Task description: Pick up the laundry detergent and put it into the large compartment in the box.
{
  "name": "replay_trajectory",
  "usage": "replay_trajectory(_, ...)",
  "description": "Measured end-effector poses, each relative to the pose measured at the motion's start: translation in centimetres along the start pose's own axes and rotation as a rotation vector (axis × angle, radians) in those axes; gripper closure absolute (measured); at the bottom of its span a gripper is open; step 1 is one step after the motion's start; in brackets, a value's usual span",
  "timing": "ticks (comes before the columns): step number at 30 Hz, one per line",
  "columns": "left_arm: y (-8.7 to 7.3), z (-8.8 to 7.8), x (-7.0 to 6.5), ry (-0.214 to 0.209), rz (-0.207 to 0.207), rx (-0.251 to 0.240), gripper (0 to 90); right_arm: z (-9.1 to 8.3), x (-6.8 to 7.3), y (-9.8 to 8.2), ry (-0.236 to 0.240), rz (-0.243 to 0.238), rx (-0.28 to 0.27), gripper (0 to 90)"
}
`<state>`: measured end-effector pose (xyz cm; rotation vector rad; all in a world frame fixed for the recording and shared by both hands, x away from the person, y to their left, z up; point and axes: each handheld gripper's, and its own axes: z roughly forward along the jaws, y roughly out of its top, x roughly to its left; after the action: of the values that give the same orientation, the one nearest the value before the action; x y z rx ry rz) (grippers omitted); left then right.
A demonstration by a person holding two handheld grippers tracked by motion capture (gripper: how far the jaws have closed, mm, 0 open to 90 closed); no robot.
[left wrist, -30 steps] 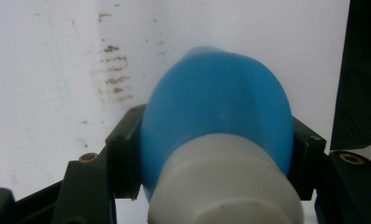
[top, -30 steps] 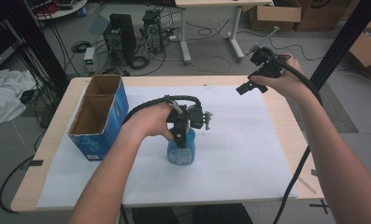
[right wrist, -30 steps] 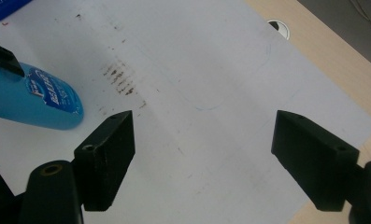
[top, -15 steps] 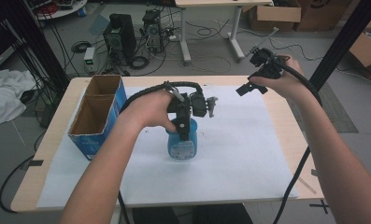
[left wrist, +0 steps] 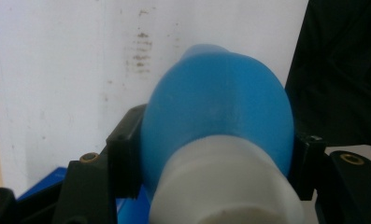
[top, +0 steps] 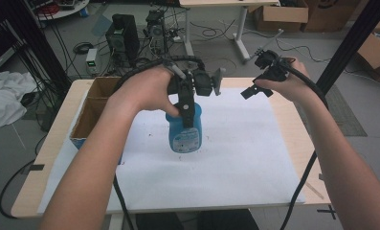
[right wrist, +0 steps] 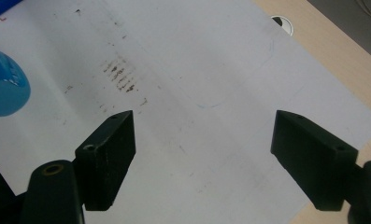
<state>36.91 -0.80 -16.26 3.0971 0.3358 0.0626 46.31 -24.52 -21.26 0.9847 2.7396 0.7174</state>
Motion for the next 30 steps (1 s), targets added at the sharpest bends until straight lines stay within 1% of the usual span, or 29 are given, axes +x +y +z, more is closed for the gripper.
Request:
replay_trajectory(2,-0.2,-0.9,0.3,0.003,-0.038,0.000,37.8,0.0,0.0,0.0,-0.001,-0.001,0.005,22.3)
replay_trajectory(5,-0.5,-2.0,0.6,0.020,-0.098,0.000,37.8,-0.1,-0.1,-0.1,0.000,0.001,0.003,22.3)
replay_trajectory(7,-0.7,-2.8,1.0,0.023,-0.147,0.005,37.8,-0.1,-0.2,-0.1,-0.001,0.000,0.003,22.3)
replay_trajectory(9,-1.0,-3.5,1.4,0.023,-0.199,-0.002,37.8,-0.1,-0.3,-0.1,0.001,0.005,0.004,22.3)
replay_trajectory(10,-1.3,-3.9,1.6,0.024,-0.223,-0.010,37.8,-0.1,-0.4,-0.2,0.001,0.001,0.005,22.3)
replay_trajectory(11,-1.5,-4.2,1.8,0.025,-0.250,-0.017,37.8,-0.1,-0.4,-0.2,0.000,0.007,0.005,22.3)
replay_trajectory(12,-1.7,-4.6,2.0,0.025,-0.283,-0.025,37.8,-0.1,-0.5,-0.2,-0.001,0.003,0.002,22.3)
replay_trajectory(16,-2.8,-5.7,2.9,0.035,-0.370,-0.032,37.8,-0.2,-0.7,-0.3,0.002,0.012,0.000,22.3)
replay_trajectory(18,-3.5,-6.2,3.3,0.042,-0.421,-0.040,37.9,-0.2,-0.8,-0.4,0.004,0.014,0.002,22.3)
replay_trajectory(20,-4.3,-6.7,4.0,0.047,-0.501,-0.055,37.8,-0.2,-0.8,-0.4,0.004,0.017,0.000,22.3)
replay_trajectory(21,-4.7,-7.0,4.2,0.059,-0.537,-0.068,37.9,-0.2,-0.9,-0.4,0.003,0.016,0.003,22.3)
replay_trajectory(24,-5.9,-7.7,4.7,0.092,-0.624,-0.069,37.9,-0.2,-1.0,-0.5,0.004,0.019,0.003,22.3)
replay_trajectory(25,-6.3,-7.8,4.9,0.094,-0.660,-0.066,37.9,-0.2,-1.1,-0.5,0.003,0.022,0.003,22.3)
replay_trajectory(27,-7.2,-8.2,5.4,0.098,-0.727,-0.076,37.9,-0.2,-1.1,-0.5,0.003,0.025,0.006,22.3)
replay_trajectory(28,-7.7,-8.3,5.6,0.094,-0.762,-0.078,38.0,-0.2,-1.2,-0.5,0.003,0.023,0.007,22.3)
replay_trajectory(30,-8.9,-8.5,6.2,0.083,-0.845,-0.091,38.0,-0.1,-1.2,-0.5,0.004,0.025,0.010,22.3)
